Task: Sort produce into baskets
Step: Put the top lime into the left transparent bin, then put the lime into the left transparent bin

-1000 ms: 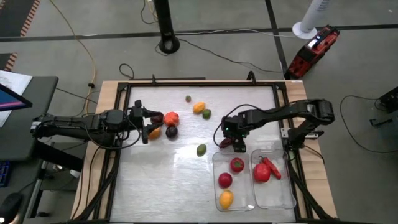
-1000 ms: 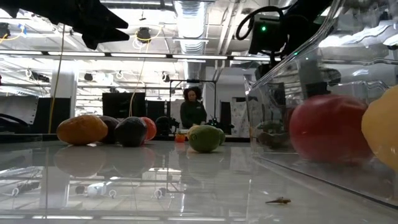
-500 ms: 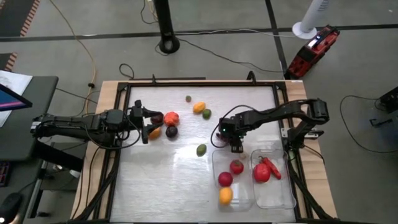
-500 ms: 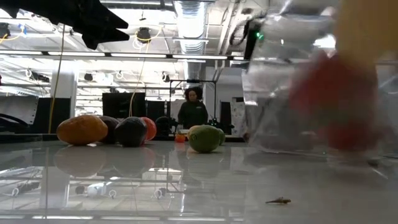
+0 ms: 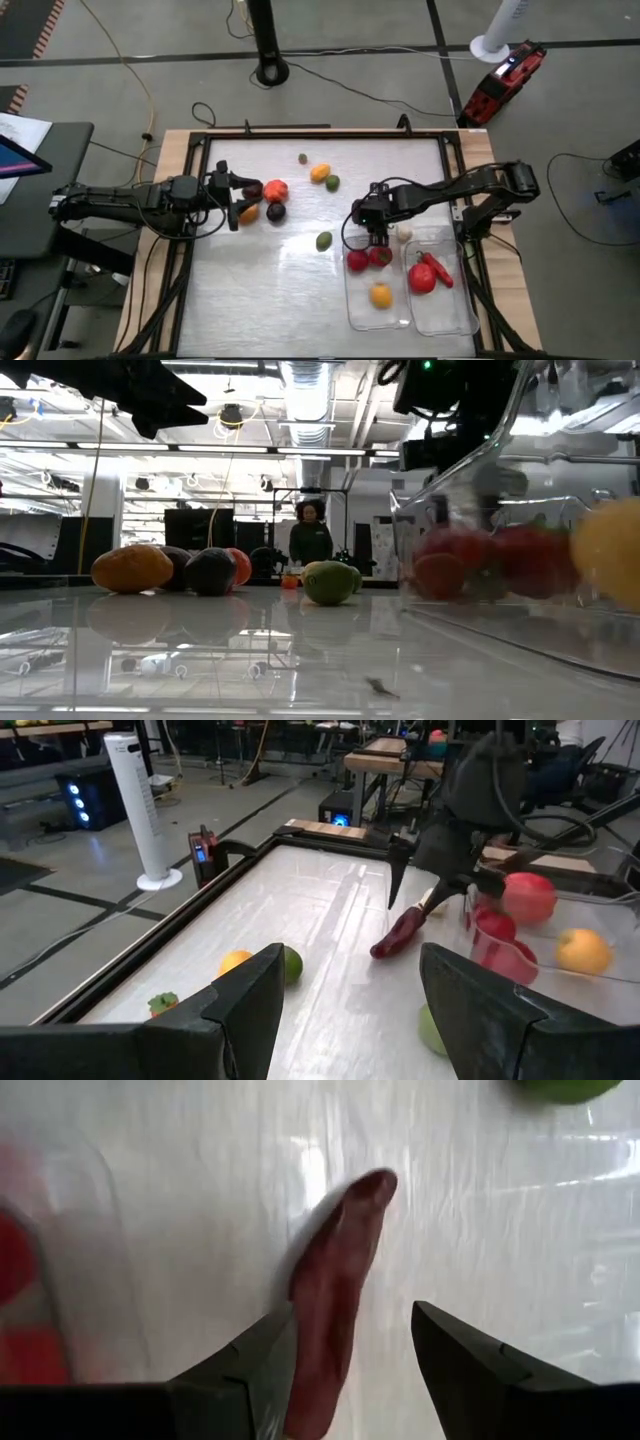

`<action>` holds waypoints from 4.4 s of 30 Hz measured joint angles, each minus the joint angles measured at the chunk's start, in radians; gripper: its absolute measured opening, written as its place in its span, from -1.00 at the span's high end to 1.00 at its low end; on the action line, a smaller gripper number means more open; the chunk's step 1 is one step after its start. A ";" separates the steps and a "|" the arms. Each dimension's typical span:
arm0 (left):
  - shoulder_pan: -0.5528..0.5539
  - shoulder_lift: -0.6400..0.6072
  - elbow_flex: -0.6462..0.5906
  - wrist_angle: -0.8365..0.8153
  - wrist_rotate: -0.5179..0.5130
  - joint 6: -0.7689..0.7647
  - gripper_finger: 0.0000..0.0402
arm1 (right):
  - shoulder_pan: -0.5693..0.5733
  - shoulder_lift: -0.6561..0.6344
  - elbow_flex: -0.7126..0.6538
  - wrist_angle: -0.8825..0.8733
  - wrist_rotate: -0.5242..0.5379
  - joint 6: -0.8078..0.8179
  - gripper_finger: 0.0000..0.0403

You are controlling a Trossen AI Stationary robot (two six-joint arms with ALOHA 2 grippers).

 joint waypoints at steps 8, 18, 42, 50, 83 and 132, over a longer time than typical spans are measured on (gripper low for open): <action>0.000 0.000 0.000 0.001 0.000 -0.006 -0.09 | 0.004 -0.011 0.117 -0.095 0.004 0.010 -0.11; 0.000 0.028 0.000 -0.003 0.001 -0.006 -0.09 | -0.108 0.018 0.146 0.200 0.001 -0.059 -0.23; 0.000 0.040 0.000 -0.007 -0.001 0.032 -0.09 | -0.309 0.356 0.144 0.563 0.024 -0.020 -0.75; 0.000 0.040 0.000 -0.006 -0.002 0.040 -0.09 | -0.319 0.354 0.146 0.567 0.027 -0.020 -0.34; 0.000 0.040 0.000 0.010 0.024 0.011 -0.09 | 0.365 -0.247 0.146 0.006 -0.073 0.493 -0.35; -0.151 1.160 0.387 0.336 0.079 -0.182 -0.38 | 0.104 -0.520 -0.206 0.544 0.187 0.002 -0.54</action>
